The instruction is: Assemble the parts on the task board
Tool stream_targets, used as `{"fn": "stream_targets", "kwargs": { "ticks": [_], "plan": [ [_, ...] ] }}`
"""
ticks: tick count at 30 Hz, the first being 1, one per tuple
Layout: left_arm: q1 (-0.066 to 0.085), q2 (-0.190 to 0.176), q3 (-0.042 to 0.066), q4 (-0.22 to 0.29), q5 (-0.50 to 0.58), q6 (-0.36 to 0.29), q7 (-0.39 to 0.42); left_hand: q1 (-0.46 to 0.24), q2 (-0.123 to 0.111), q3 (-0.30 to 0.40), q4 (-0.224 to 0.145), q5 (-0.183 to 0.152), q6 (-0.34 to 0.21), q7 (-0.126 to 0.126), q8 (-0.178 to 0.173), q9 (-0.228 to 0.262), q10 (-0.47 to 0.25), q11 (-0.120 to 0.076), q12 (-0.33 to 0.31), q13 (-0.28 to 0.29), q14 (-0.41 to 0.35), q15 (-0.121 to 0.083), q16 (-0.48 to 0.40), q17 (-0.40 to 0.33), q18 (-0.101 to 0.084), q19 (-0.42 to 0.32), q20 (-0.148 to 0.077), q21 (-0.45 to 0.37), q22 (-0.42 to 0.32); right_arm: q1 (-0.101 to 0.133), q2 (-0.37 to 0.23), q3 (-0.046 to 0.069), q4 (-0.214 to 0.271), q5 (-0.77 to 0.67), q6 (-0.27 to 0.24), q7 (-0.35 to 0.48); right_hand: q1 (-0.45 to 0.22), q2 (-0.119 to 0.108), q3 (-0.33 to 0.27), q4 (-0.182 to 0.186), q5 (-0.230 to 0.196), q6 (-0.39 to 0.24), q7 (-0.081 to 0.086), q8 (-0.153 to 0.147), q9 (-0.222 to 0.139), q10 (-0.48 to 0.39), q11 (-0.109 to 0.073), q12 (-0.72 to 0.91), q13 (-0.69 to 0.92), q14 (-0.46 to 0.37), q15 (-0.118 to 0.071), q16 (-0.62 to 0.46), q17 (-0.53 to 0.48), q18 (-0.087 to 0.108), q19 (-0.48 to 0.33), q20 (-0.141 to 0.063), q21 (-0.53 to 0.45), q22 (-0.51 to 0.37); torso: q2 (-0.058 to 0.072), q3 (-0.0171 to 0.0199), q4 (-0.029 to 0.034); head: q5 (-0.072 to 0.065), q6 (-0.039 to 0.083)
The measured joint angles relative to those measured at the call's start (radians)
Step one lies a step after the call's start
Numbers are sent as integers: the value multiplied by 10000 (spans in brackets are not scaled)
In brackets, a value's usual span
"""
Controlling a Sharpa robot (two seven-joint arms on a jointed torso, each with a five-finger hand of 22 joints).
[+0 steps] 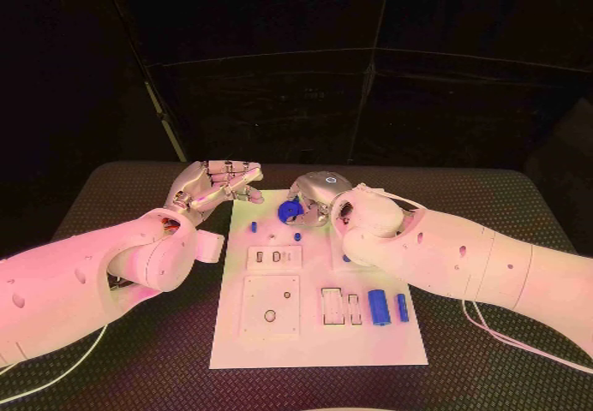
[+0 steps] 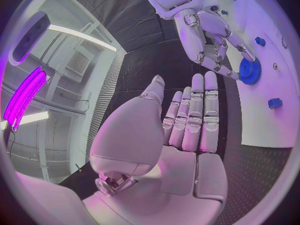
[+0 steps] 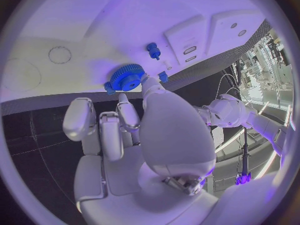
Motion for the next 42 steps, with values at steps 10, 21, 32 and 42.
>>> {"fn": "stream_targets", "kwargs": {
  "ticks": [10,21,32,42],
  "plan": [
    [0,-5,0,-3,0,9,-7,0,0,-28,-28,0,0,0,0,0,0,0,0,0,0,0,0,-1,-1,0,0,0,-1,19,-53,15,48,96,409,6,-809,283,-30,30,429,370,-32,13,26,0,-1,82,146,0,-1,49,0,-1,35,38,0,78,-5,0,-4,-9,-1],
    [0,-17,0,-7,0,15,-16,0,0,-28,-28,0,0,0,0,0,0,0,0,0,0,0,0,12,0,0,0,0,-1,-3,-297,-4,141,311,528,-53,-1274,450,-31,30,629,526,12,0,32,91,-21,265,309,0,-1,86,-1,0,36,38,40,140,-6,6,-7,-21,14],
    [-1,-29,0,-19,-2,24,-25,0,0,-28,-28,0,0,0,0,0,0,0,0,0,0,0,0,11,0,0,0,0,-1,-8,-1161,0,901,360,-566,-77,-1300,460,-31,29,744,525,12,0,32,236,-20,401,484,0,-1,126,-2,1,112,36,152,289,-6,12,-11,-35,44],
    [-3,-66,-1,-21,-2,31,-33,-43,43,-28,-28,0,-1,0,-48,0,0,0,0,0,0,0,0,25,-1,0,0,0,-1,-9,-3492,12,1964,1957,-1704,1032,-181,116,158,-338,546,669,-132,-93,14,271,-56,465,490,0,-1,126,-3,0,70,-6,81,79,-26,20,-72,-95,164]
  ]
}}
